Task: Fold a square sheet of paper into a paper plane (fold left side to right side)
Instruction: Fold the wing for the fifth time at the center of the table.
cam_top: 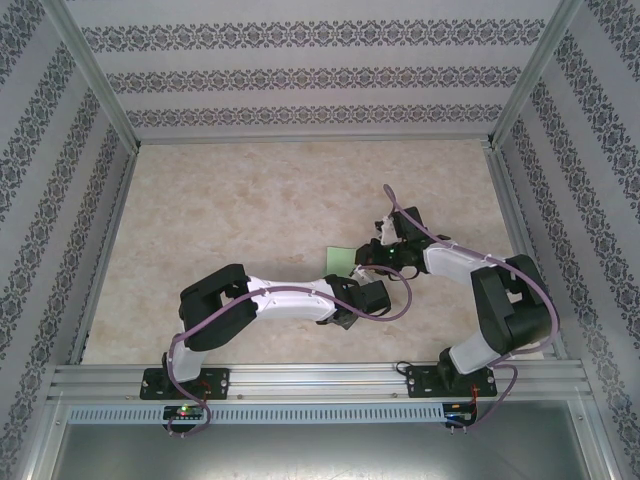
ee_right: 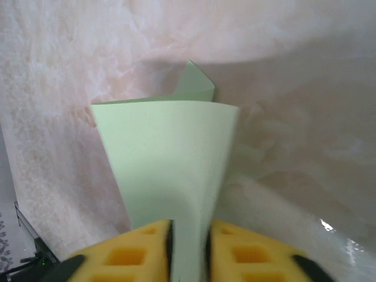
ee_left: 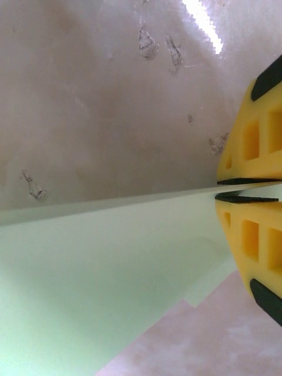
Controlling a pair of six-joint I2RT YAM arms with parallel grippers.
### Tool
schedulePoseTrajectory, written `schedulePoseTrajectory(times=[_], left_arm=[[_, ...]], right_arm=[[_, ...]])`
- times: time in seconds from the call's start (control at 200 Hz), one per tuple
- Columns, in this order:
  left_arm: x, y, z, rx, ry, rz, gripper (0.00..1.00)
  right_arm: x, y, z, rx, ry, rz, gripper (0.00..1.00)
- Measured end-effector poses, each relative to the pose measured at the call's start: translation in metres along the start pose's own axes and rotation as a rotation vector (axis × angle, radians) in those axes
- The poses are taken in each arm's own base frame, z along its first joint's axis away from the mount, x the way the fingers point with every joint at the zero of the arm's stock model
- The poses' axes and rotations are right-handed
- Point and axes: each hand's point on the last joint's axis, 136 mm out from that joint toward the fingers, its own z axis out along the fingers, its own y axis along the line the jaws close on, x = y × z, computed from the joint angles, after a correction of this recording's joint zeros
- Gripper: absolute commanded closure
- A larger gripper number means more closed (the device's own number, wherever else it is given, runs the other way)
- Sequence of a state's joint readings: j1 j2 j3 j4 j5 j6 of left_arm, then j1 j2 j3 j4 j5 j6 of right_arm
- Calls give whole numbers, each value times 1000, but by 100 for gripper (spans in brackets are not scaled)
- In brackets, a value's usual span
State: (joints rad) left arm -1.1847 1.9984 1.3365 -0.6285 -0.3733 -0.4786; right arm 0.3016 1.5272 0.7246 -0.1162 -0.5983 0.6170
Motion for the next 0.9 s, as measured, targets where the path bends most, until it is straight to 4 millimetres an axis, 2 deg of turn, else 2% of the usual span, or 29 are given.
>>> schedulePoseTrajectory(times=[0.08, 0.245, 0.365, 0.45, 0.669, 0.904], left_arm=[[2, 1, 0, 6, 1, -3, 85], [6, 10, -4, 53, -4, -48, 85], [3, 21, -9, 118, -29, -120, 86], [-2, 28, -11, 177, -55, -186, 86], [-11, 36, -7, 357, -107, -337, 86], [-27, 26, -9, 502, -146, -407, 87]], right_arm=[[-11, 9, -16, -22, -60, -26, 53], [-39, 31, -73, -66, -270, -116, 32], [-42, 29, -97, -62, -360, -143, 29], [-35, 19, -97, -50, -359, -141, 29], [-6, -11, -75, -22, -281, -89, 28], [5, -8, -58, -45, -233, -115, 30]])
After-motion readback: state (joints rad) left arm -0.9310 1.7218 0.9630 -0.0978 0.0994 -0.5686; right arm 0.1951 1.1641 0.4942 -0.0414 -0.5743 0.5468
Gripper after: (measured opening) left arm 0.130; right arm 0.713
